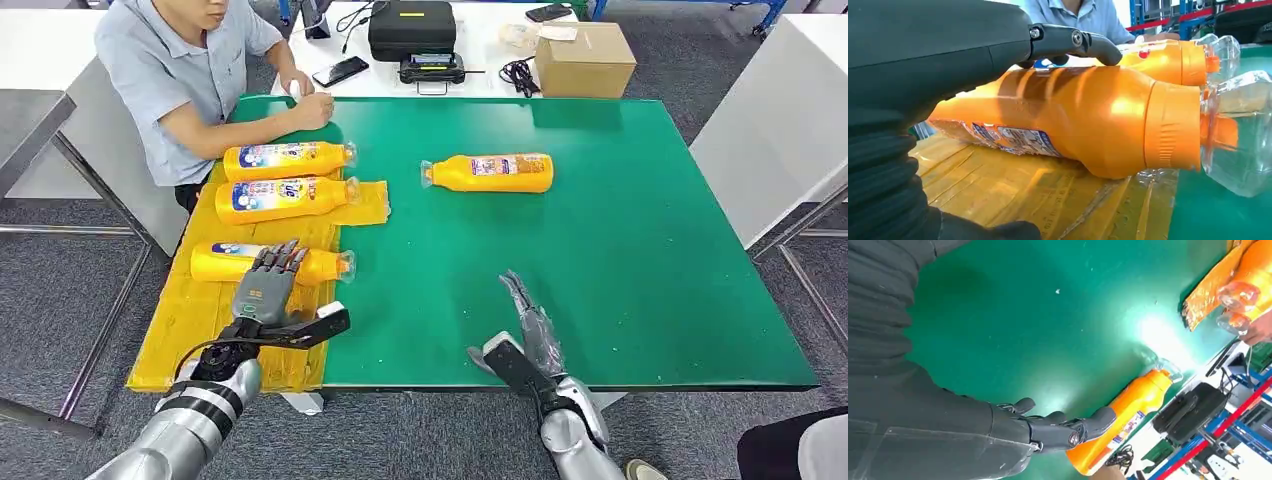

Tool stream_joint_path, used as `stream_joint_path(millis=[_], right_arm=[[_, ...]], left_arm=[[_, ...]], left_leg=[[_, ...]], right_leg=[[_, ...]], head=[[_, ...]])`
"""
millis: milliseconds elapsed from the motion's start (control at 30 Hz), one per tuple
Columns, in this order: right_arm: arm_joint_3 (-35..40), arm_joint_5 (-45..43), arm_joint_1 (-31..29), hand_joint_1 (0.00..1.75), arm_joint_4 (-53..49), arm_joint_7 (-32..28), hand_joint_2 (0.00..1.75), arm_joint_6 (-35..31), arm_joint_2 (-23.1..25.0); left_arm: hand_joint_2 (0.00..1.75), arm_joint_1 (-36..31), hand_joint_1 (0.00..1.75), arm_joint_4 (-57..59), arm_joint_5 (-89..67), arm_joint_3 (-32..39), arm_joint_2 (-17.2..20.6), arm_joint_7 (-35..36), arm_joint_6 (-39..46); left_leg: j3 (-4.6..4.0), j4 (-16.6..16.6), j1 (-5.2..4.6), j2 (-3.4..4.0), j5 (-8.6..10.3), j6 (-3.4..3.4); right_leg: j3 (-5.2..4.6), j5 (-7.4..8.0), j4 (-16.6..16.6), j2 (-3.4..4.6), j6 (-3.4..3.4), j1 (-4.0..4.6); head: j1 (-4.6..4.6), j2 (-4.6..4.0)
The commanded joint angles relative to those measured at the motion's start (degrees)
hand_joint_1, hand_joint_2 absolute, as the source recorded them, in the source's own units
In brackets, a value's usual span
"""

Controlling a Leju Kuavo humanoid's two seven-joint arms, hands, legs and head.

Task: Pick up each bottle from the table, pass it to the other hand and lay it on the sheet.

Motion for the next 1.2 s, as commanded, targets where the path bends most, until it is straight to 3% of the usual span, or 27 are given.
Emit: stream_joint_path(millis=[33,233,1033,1200], right_arm=[[-2.41,0.87,-0.19,0.0,1.85,-0.11,1.75,-1.07,0.67],[-3.55,0.99,2.2,0.0,-0.45,-0.07,1.75,-1.33,0.81],[-5.06,1.33,3.53,0.0,-1.28,-0.18,1.75,-1.28,1.17],[-5.3,1.38,3.79,0.0,-1.21,-0.43,1.75,-1.57,1.17]], left_arm=[[1.75,4.28,0.0,-10.93,-2.84,-9.2,1.63,1.67,-2.6],[1.75,10.45,0.0,-26.45,-2.67,-13.04,2.57,2.35,-2.63],[1.75,10.22,0.0,-30.02,-7.06,-15.82,5.04,6.64,-7.39],[1.75,11.85,0.0,-35.02,-7.23,-15.77,4.86,5.76,-2.39]], left_leg=[[0.1,-0.02,0.03,0.12,-0.06,-0.08],[0.01,0.01,0.04,0.1,-0.1,-0.09],[-0.21,0.0,0.06,0.15,-0.1,-0.1],[-0.18,0.0,0.05,0.15,-0.11,-0.11]], right_leg=[[0.08,-0.03,-0.03,0.08,-0.11,0.04],[-0.03,-0.08,0.0,0.04,-0.12,0.05],[-0.27,-0.06,-0.02,0.08,-0.12,0.07],[-0.25,-0.07,-0.01,0.07,-0.14,0.07]], head=[[0.0,0.0],[0.0,0.0],[0.02,0.0],[0.0,0.0]])
